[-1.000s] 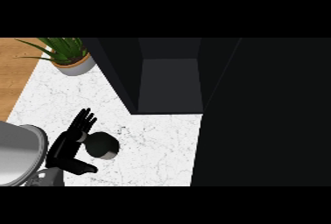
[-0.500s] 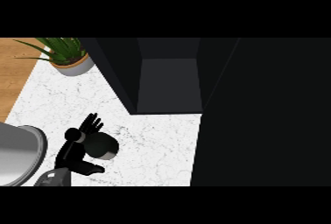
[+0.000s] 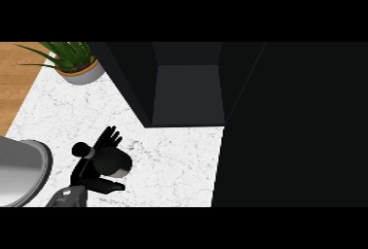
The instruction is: Pick up the wine, place it into the cabinet and close the cabinet
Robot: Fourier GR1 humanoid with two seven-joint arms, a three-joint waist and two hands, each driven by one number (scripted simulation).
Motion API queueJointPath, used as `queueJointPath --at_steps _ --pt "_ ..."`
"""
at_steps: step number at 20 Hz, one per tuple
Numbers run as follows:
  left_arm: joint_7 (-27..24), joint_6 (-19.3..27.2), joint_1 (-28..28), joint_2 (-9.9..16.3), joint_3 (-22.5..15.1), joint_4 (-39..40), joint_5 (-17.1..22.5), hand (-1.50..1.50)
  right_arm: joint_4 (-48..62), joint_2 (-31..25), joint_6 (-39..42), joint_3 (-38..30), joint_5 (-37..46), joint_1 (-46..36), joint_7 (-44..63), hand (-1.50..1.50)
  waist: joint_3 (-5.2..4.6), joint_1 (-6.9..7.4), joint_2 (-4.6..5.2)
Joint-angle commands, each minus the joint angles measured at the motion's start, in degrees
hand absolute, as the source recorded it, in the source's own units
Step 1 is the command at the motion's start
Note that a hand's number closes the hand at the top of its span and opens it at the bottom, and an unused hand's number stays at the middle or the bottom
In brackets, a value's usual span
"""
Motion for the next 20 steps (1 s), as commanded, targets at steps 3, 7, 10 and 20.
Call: queueJointPath --at_steps 3,7,10,20 --pt "-7.0 -5.24 -0.36 -2.15 -1.5 0.8 -0.77 -1.5 -5.18 0.4 -0.98 1.73 -0.84 1.13 3.04 -1.5 0.01 0.36 -0.1" --pt "-7.4 -3.01 -3.5 -2.97 -0.08 2.36 0.59 -1.5 -2.54 1.03 0.84 0.76 -1.61 4.95 -2.89 -1.5 0.04 0.14 0.03" --pt "-8.94 -4.02 -2.98 -3.02 -0.04 3.13 0.9 1.5 -1.39 0.31 1.7 -0.62 -2.86 4.09 -3.42 -1.5 0.05 0.24 0.07" --pt "-4.52 -5.11 -4.77 -6.27 -0.36 2.93 3.11 1.5 -3.56 -0.53 2.04 -2.48 -4.84 3.43 0.65 -1.5 0.06 0.27 -0.03"
